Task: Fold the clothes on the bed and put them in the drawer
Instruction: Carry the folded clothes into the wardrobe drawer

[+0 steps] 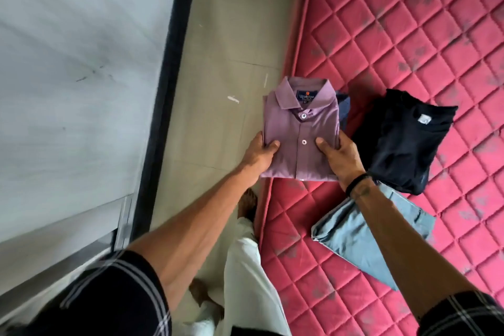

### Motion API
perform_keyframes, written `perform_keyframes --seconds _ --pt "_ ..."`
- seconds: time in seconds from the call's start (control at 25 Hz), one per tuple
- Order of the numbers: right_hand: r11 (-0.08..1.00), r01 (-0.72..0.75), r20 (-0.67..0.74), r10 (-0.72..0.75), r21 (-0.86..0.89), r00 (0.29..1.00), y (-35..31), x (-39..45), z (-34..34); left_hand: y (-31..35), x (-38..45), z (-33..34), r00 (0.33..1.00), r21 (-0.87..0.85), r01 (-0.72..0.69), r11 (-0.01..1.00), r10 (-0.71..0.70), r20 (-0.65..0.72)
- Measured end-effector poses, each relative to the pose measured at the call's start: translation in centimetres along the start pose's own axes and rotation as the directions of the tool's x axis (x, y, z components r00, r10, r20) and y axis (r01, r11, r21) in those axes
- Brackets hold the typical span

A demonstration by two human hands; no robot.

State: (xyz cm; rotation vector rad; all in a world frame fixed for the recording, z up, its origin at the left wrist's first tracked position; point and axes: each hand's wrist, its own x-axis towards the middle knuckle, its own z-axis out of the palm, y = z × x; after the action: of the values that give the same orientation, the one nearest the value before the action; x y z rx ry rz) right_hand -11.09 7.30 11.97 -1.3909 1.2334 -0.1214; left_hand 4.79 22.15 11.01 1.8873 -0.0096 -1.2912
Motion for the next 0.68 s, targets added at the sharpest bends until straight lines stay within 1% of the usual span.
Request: perform_keyframes --seconds 0.08,0.12,0.2,0.28,0.36,0.44,0.52,0.6,0.64,0.68 --pt "0.999 0.041 0.078 -0.041 0.001 0.996 -1.6 -3.5 2.4 -1.2 -4.8 -3.7 0.999 -0.149 -0.025 0.989 0.022 -0.023" --pt "0.997 0.069 0.125 -0.066 -0.02 0.99 -2.5 -5.3 3.8 -2.3 -7.2 -5.8 0.998 -0.188 -0.05 0.981 0.042 -0.05" --pt "0.987 0.136 0.233 -0.113 -0.086 0.966 -3.8 -8.6 6.9 -4.9 -12.1 -9.8 0.99 -0.216 -0.082 0.973 0.055 -0.128" --pt "0.972 0.2 0.364 -0.142 -0.126 0.921 -5.2 -12.7 10.9 -8.5 -17.5 -14.0 0.972 -0.255 -0.104 0.961 0.043 -0.233" --pt "0.962 0.237 0.515 -0.135 -0.138 0.847 -6.3 -16.8 14.9 -12.0 -22.6 -17.7 0.942 -0.276 -0.127 0.953 0.029 -0.334" --pt "0.938 0.311 0.652 -0.138 -0.156 0.745 -7.1 -22.1 19.6 -17.5 -28.0 -21.4 0.91 -0.328 -0.173 0.929 0.023 -0.414" --pt "0.91 0.373 0.755 -0.114 -0.181 0.645 -7.3 -27.7 24.1 -23.1 -33.4 -24.2 0.874 -0.369 -0.226 0.901 0.021 -0.485" --pt "0.901 0.387 0.837 -0.055 -0.193 0.545 -6.9 -33.0 27.9 -27.1 -39.7 -26.3 0.828 -0.381 -0.261 0.887 0.003 -0.56" --pt "0.895 0.4 0.874 -0.025 -0.197 0.485 -6.3 -36.1 30.2 -29.4 -43.3 -27.3 0.793 -0.388 -0.284 0.877 -0.013 -0.609" --pt "0.884 0.419 0.897 0.001 -0.207 0.443 -5.9 -39.2 32.2 -31.5 -46.4 -28.2 0.762 -0.399 -0.304 0.865 -0.03 -0.647"
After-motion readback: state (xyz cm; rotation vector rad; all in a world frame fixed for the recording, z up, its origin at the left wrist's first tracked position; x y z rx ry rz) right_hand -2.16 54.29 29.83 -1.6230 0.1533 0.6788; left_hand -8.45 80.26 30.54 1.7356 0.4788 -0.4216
